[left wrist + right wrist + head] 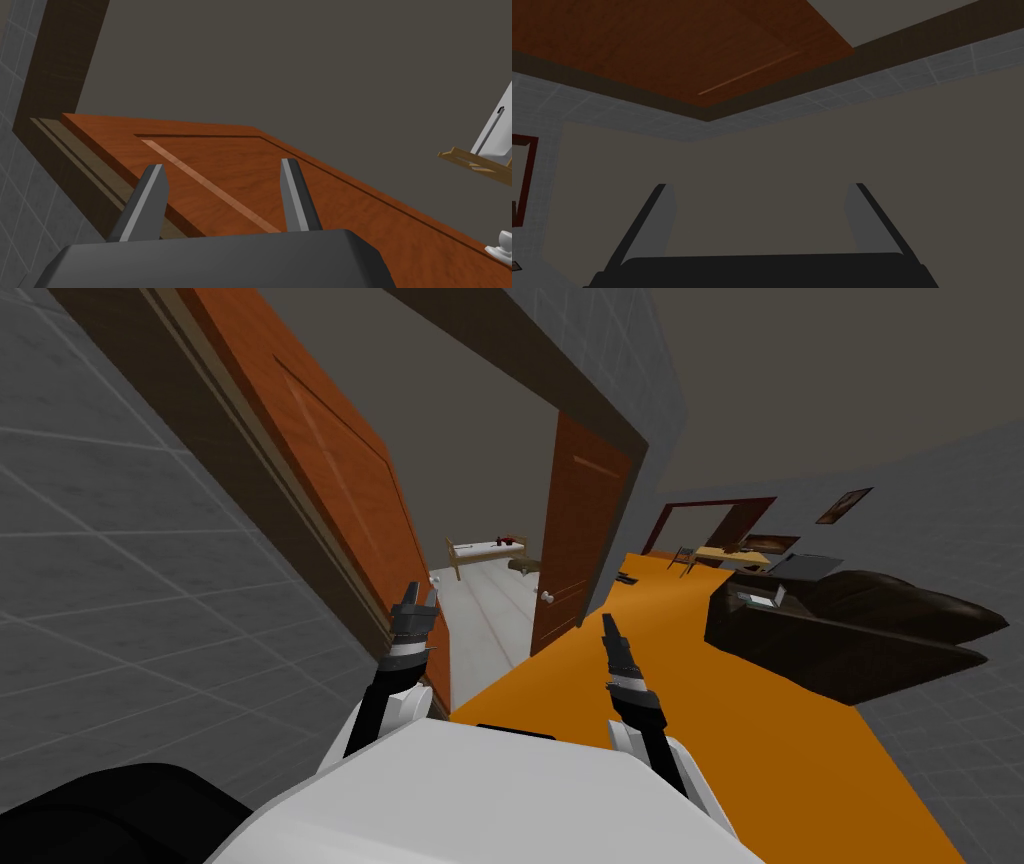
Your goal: Push the door open
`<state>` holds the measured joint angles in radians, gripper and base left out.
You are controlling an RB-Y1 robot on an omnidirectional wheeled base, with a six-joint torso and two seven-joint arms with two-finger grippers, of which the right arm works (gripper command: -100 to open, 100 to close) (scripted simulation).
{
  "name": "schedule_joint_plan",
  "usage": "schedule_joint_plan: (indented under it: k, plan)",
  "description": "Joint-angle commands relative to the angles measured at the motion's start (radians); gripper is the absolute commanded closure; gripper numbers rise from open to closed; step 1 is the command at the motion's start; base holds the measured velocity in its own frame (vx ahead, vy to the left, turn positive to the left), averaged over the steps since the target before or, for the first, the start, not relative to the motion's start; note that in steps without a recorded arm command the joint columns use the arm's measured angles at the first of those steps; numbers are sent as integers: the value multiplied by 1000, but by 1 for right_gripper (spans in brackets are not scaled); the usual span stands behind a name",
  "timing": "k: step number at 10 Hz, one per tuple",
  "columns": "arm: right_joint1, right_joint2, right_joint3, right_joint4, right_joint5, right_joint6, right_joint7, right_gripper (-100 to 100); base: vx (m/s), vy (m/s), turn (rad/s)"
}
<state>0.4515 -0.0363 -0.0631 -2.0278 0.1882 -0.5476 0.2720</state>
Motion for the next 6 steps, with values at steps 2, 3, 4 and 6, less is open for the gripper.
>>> schedule_joint_plan:
  k: [2, 3, 4, 6]
  plan:
    - [-15, -9, -8, 62, 39, -26, 45, -100, 89, -67, 59]
    - [-20, -12, -11, 85, 54, -36, 62, -100, 96, -71, 75]
    - [-25, -15, -14, 108, 70, -46, 79, -100, 84, -60, 70]
    - [-34, -21, -20, 156, 102, -66, 113, -100, 91, -77, 75]
